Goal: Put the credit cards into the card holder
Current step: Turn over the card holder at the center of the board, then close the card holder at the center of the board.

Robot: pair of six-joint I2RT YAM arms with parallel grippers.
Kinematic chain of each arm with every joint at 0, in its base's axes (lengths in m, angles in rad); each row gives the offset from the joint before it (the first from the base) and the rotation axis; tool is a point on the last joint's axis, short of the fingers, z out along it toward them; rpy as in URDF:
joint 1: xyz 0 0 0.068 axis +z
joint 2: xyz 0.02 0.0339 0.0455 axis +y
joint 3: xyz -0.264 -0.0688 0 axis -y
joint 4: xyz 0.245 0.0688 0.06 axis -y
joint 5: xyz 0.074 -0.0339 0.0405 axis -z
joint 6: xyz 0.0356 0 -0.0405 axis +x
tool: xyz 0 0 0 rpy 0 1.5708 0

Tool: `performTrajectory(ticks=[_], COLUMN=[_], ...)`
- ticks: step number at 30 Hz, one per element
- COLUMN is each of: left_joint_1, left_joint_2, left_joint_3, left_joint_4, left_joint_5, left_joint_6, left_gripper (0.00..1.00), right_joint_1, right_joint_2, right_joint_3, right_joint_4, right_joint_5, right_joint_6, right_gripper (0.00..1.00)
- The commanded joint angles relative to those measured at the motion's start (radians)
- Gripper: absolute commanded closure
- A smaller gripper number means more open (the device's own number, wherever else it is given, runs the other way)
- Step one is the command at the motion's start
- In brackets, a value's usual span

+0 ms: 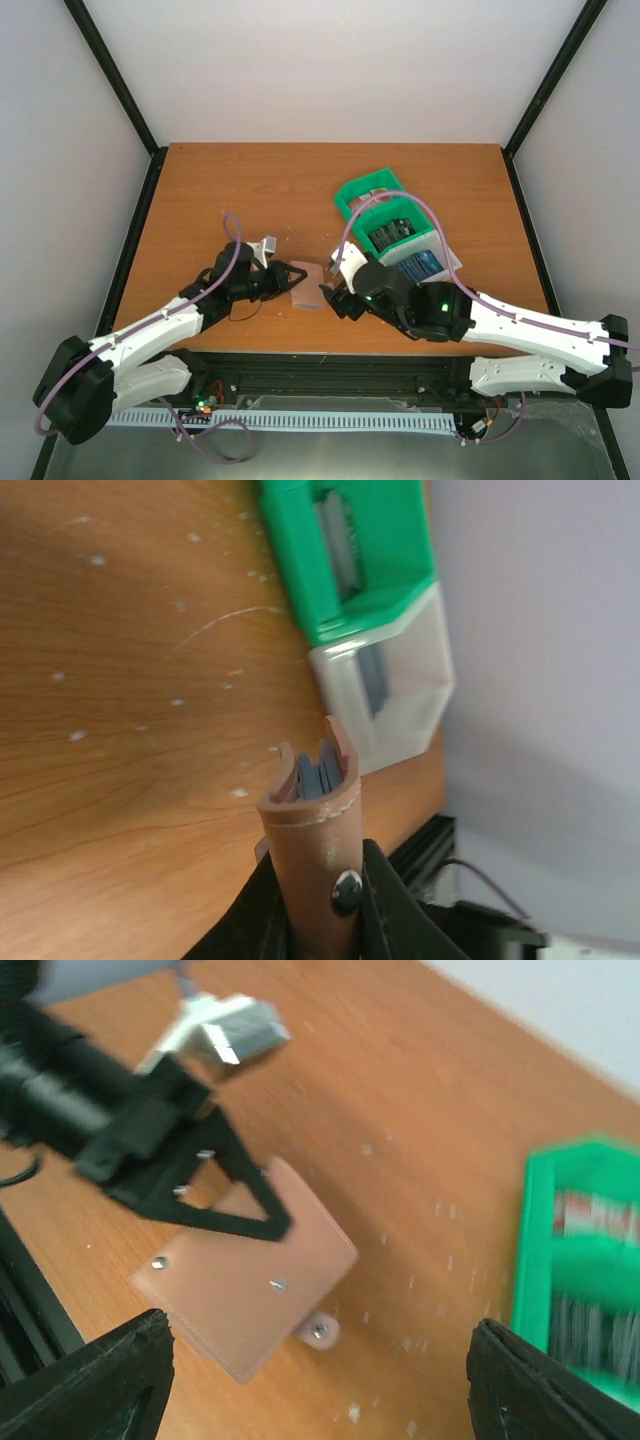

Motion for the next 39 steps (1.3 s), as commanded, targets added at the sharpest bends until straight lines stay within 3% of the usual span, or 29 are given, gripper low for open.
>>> performTrajectory(ticks=[1, 5, 14, 20, 28, 32, 35, 39], left_joint_1=[0.005, -0.002, -0.056, -0.055, -0.054, -0.055, -0.055, -0.055], left_joint_2=[0.023, 0.109, 0.409, 0.52, 0.531, 0.554, 0.554, 0.549], left_joint_3=[-0.065, -0.149, -0.102, -0.045, -0.051, -0.051, -0.044, -0.041], left_joint_4=[0.155, 0.379, 0.629, 0.525, 0.427, 0.417, 0.398, 0.386], left_joint_5=[0.004, 0.089, 0.114, 0.079, 0.026, 0.022, 0.01, 0.0], left_joint_6=[0.212, 0.197, 0.181, 0.256, 0.271, 0.264, 0.264, 0.267], left_gripper=[0.99, 0.99, 0.99, 0.99, 1.0, 0.99, 0.99, 0.99], right_joint_1=[-0.073, -0.2, -0.33, -0.344, -0.365, -0.368, -0.369, -0.378], right_joint_2=[0.058, 0.044, -0.062, 0.026, 0.199, 0.258, 0.289, 0.356], right_joint_3=[0.013, -0.12, -0.362, -0.405, -0.438, -0.429, -0.403, -0.359], right_joint_4=[-0.223, -0.182, 0.035, 0.117, 0.273, 0.362, 0.372, 0.321], right_joint_5=[0.077, -0.059, -0.27, -0.346, -0.398, -0.404, -0.402, -0.386], right_joint_6=[0.552, 0.746, 0.876, 0.894, 0.901, 0.86, 0.84, 0.843], right_gripper=[0.21, 0.23, 0.3, 0.3, 0.51, 0.52, 0.49, 0.56])
